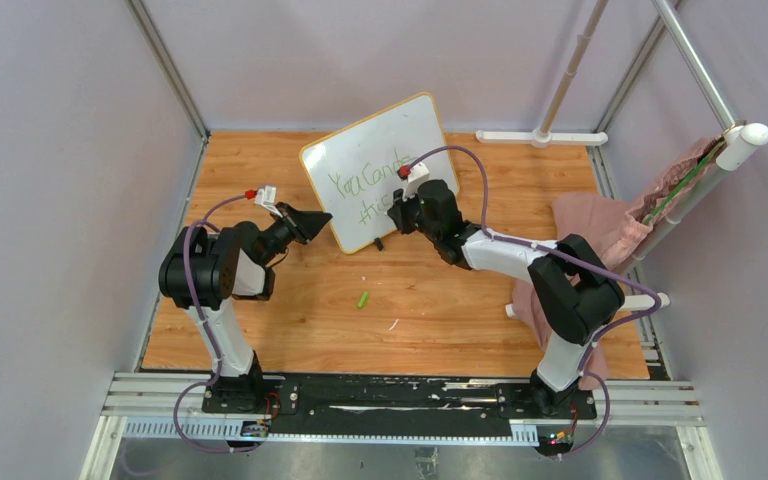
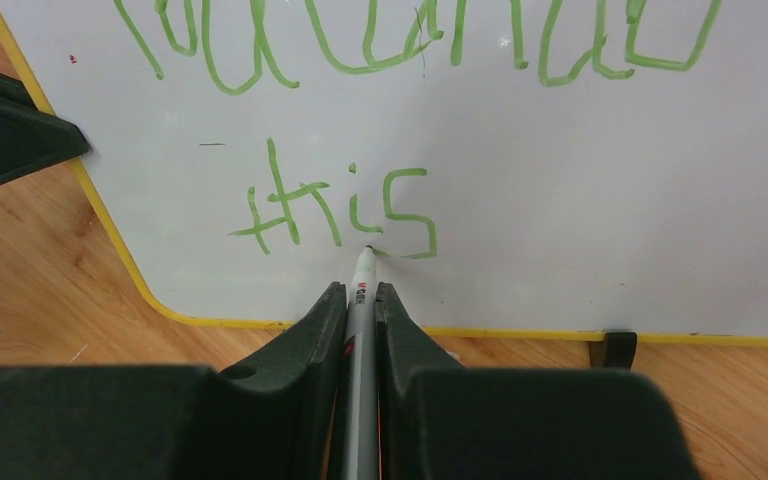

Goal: Write a sentence on the whiteboard

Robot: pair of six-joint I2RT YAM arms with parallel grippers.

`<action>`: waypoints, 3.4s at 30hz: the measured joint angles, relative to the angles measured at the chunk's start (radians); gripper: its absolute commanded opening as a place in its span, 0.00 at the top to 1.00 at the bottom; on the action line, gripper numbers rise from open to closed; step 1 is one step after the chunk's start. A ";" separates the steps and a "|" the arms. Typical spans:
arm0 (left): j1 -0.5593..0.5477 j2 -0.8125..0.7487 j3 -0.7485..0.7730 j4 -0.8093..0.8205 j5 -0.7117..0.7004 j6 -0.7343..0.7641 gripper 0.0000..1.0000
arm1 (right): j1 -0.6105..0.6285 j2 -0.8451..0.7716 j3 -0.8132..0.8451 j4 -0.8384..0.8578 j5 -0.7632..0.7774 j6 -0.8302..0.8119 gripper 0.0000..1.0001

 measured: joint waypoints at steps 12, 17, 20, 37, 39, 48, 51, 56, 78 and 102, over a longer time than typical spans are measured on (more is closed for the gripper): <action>0.000 0.000 0.000 0.000 0.000 0.000 1.00 | -0.007 -0.139 -0.057 -0.013 0.032 -0.003 1.00; 0.000 0.000 0.000 0.000 0.000 0.000 1.00 | -0.027 -0.224 -0.143 0.065 0.081 0.014 1.00; 0.000 0.000 0.000 0.000 0.000 0.000 1.00 | -0.045 -0.226 -0.199 0.131 0.100 0.029 1.00; 0.000 0.000 0.000 0.000 0.000 0.000 1.00 | -0.076 -0.099 -0.262 0.361 0.077 0.111 1.00; 0.000 0.000 0.000 0.000 0.000 0.000 1.00 | -0.076 -0.091 -0.261 0.360 0.076 0.115 1.00; 0.000 0.000 0.000 0.000 0.000 0.000 1.00 | -0.076 -0.056 -0.229 0.360 0.064 0.122 1.00; 0.000 0.000 0.000 0.000 0.000 0.000 1.00 | -0.076 -0.043 -0.224 0.360 0.060 0.122 1.00; 0.000 0.000 0.000 0.000 0.000 0.000 1.00 | -0.076 -0.028 -0.213 0.359 0.059 0.124 1.00; 0.000 0.000 0.000 0.000 0.000 0.000 1.00 | -0.076 0.003 -0.181 0.345 0.057 0.125 1.00; 0.000 0.000 0.000 0.000 0.000 0.000 1.00 | -0.076 0.006 -0.178 0.344 0.057 0.125 1.00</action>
